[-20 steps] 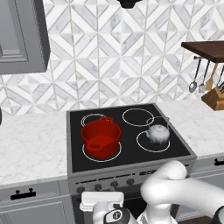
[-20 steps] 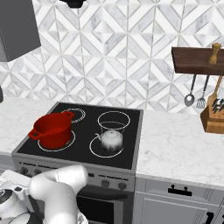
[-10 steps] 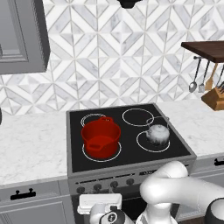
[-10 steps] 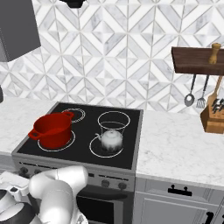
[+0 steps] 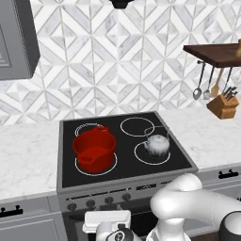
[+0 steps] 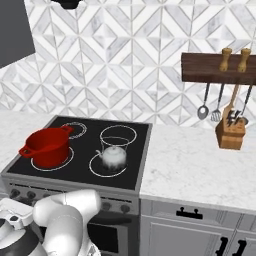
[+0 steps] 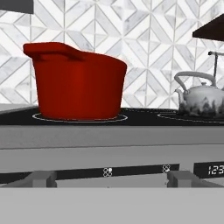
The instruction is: Pick the kettle from the counter and place it on a stove burner. Then turn the burner on.
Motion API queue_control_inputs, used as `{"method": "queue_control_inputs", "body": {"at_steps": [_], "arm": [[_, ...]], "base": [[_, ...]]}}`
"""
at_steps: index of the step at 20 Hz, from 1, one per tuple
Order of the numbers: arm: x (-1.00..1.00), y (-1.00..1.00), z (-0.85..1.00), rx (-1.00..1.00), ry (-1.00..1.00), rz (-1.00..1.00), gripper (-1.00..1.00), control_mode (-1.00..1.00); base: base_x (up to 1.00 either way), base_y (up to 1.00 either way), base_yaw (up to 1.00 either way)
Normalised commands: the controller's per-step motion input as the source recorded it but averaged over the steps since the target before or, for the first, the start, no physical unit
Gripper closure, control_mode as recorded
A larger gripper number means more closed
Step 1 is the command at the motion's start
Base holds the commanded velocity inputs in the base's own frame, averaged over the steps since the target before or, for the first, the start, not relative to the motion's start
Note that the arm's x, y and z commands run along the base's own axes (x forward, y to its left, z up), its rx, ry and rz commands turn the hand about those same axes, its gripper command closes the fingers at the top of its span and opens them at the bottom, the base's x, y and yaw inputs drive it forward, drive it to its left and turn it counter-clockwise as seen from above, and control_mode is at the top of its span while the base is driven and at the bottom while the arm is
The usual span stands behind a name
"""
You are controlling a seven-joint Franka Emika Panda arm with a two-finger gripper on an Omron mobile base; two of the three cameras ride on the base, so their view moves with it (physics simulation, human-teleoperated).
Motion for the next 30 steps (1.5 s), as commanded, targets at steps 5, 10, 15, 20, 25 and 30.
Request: {"method": "queue_control_inputs", "body": {"at_steps": [5,10,15,20,25,30], "arm": [[0.0,0.0,0.0,0.0,0.0,0.0,-1.0,1.0],[0.0,0.0,0.0,0.0,0.0,0.0,-1.0,1.0],[0.0,0.0,0.0,0.0,0.0,0.0,-1.0,1.0],[0.0,0.0,0.0,0.0,0.0,0.0,-1.0,1.0],[0.0,0.0,0.0,0.0,0.0,0.0,-1.0,1.0],[0.0,0.0,0.0,0.0,0.0,0.0,-1.0,1.0]], "base": [[-0.11,-0.3,-0.06],[0.0,-0.43,-0.04],[0.0,-0.38,-0.01],[0.0,-0.17,0.0],[0.0,-0.31,0.0],[0.0,-0.13,0.0]]}}
